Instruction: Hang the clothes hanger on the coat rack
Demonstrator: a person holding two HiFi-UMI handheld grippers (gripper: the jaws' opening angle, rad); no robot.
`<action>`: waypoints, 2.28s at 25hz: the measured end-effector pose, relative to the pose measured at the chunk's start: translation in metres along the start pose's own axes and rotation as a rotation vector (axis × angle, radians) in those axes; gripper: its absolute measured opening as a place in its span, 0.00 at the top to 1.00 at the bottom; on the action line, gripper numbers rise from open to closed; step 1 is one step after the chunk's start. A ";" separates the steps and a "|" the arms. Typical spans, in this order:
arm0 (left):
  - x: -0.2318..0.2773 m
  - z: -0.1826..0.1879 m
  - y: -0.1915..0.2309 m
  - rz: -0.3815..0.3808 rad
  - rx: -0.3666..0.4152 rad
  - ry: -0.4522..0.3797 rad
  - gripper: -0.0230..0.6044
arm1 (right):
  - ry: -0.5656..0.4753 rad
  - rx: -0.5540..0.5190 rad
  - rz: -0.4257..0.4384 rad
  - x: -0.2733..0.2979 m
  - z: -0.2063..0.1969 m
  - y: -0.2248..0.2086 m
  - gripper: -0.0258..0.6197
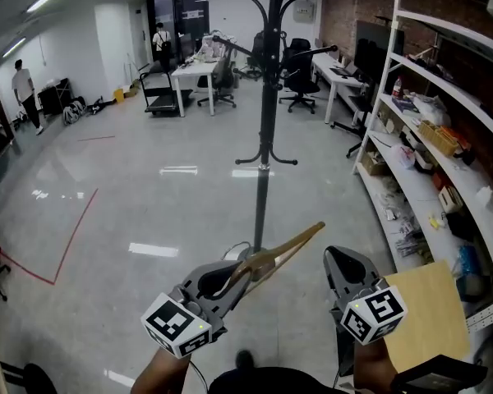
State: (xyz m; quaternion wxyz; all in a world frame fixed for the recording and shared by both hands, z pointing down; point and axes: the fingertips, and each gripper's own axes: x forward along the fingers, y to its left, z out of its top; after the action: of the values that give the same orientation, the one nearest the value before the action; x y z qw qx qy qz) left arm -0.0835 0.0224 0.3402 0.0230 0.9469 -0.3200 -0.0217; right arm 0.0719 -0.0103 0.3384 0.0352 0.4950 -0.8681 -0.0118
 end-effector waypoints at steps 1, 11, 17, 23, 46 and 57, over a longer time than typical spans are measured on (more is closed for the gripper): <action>0.007 0.001 0.014 -0.008 0.003 -0.001 0.88 | 0.000 0.008 -0.002 0.013 0.000 -0.003 0.95; 0.100 0.016 0.098 -0.054 0.008 -0.025 0.88 | 0.023 0.004 0.015 0.095 -0.005 -0.055 0.95; 0.201 0.054 0.137 -0.096 0.062 -0.036 0.88 | -0.122 0.014 0.064 0.150 0.019 -0.142 0.95; 0.253 0.074 0.158 -0.111 0.095 -0.037 0.88 | -0.144 0.025 0.069 0.178 0.027 -0.194 0.95; 0.334 0.076 0.300 -0.225 0.038 0.019 0.88 | -0.051 0.057 -0.013 0.293 0.015 -0.230 0.95; 0.344 0.058 0.317 -0.268 0.047 0.050 0.88 | -0.001 0.050 0.007 0.310 0.001 -0.222 0.95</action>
State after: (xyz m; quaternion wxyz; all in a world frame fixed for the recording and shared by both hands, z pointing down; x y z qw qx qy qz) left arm -0.0051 -0.4402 0.2912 0.0056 0.9816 -0.1907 0.0066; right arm 0.1049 -0.3899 0.3403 0.0222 0.4925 -0.8700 0.0099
